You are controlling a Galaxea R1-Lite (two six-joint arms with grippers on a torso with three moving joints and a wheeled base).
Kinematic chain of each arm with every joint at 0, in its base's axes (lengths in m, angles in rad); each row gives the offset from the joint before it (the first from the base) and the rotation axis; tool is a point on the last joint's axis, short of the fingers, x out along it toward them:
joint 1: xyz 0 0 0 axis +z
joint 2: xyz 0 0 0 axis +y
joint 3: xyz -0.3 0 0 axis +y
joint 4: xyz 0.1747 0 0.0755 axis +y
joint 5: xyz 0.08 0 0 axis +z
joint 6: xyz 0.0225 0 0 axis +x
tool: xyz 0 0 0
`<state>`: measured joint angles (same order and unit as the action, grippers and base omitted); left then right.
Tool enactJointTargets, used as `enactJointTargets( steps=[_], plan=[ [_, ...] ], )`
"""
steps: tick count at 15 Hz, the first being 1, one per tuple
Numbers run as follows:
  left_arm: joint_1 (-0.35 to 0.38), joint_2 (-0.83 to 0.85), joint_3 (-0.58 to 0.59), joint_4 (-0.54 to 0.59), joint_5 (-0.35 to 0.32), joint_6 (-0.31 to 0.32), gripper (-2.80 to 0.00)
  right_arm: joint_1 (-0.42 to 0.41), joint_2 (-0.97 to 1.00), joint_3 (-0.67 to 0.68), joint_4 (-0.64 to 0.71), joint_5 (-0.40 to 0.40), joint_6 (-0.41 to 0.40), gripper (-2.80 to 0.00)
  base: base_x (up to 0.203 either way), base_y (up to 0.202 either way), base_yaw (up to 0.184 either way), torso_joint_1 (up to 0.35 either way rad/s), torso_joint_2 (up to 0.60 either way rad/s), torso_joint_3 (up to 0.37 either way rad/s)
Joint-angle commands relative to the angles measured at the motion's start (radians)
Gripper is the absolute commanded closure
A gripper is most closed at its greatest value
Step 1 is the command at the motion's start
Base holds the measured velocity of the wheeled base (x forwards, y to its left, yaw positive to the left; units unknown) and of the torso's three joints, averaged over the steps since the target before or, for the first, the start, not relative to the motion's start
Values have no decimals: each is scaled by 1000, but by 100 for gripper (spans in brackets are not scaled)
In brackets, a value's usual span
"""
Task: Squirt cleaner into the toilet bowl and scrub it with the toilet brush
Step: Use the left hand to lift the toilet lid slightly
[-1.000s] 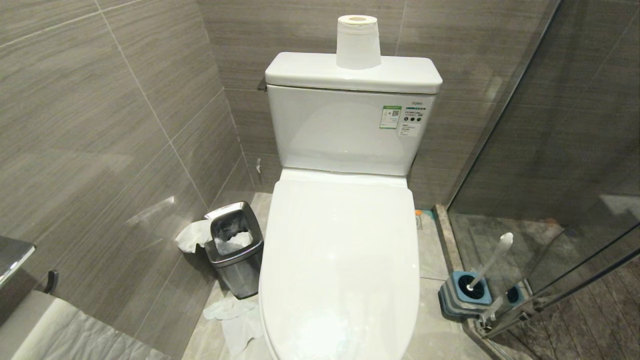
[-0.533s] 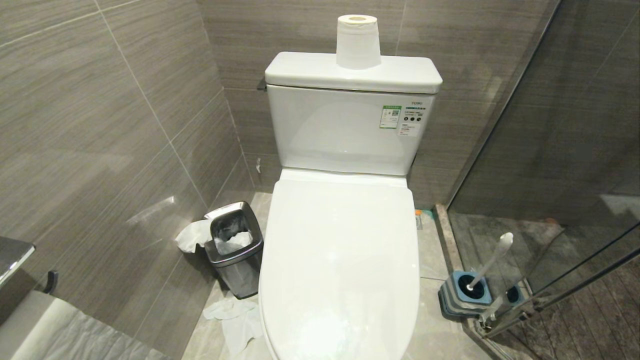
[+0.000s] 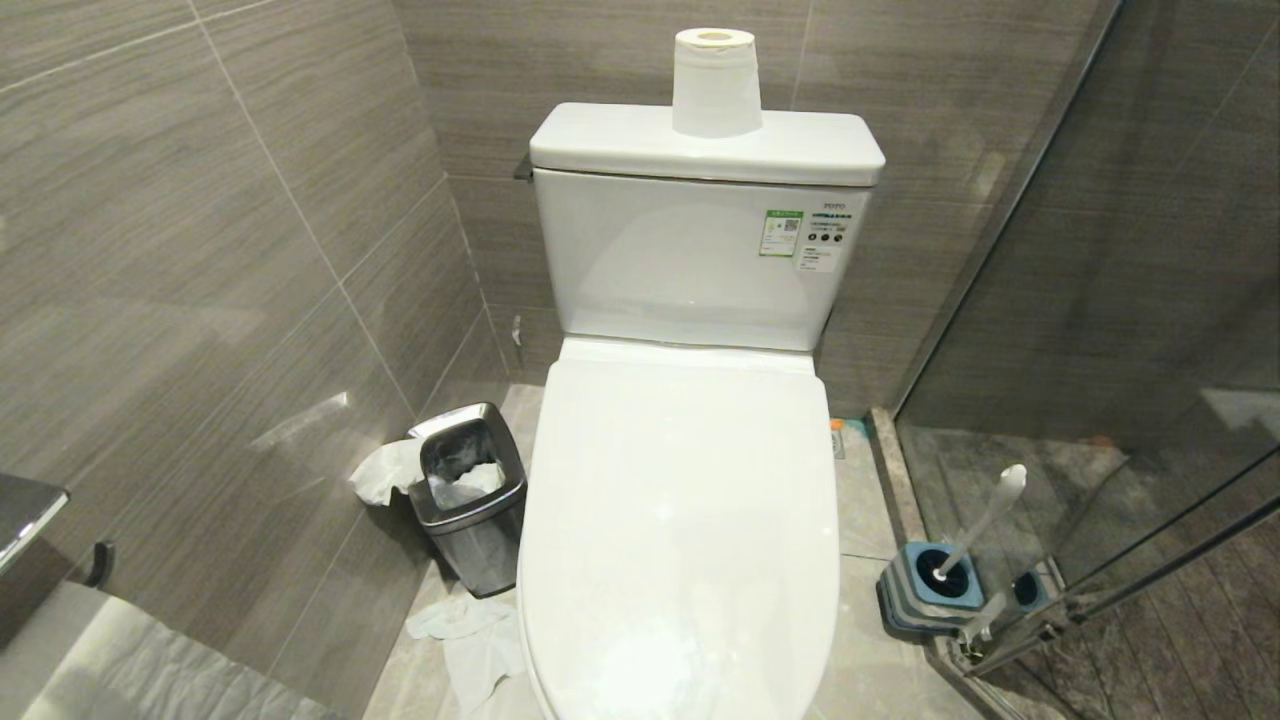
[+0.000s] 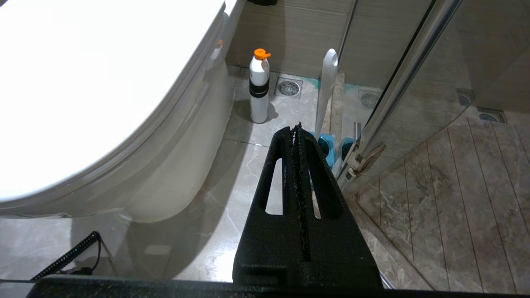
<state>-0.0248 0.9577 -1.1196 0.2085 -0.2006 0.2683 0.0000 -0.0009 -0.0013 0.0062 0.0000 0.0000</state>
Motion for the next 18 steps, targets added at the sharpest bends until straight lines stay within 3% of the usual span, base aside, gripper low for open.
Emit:
enactJointTargets(
  steps=[1,5,12,15,18],
  plan=[
    [-44,150,-74,110,2,5,0,0,0,1,0,0,0,0,0,0,0,0,0,0],
    [-84,328,-98,135,34,14,0,0,-1,1,0,0,0,0,0,0,0,0,0,0],
    [-126,683,-124,-59,72,20,0,0,-1,0,0,0,0,0,0,0,0,0,0,0],
    [-151,692,-138,-56,65,22,0,0,-1,1,0,0,0,0,0,0,0,0,0,0],
    [-152,590,-143,21,60,15,0,0,-1,0,0,0,0,0,0,0,0,0,0,0]
  ],
)
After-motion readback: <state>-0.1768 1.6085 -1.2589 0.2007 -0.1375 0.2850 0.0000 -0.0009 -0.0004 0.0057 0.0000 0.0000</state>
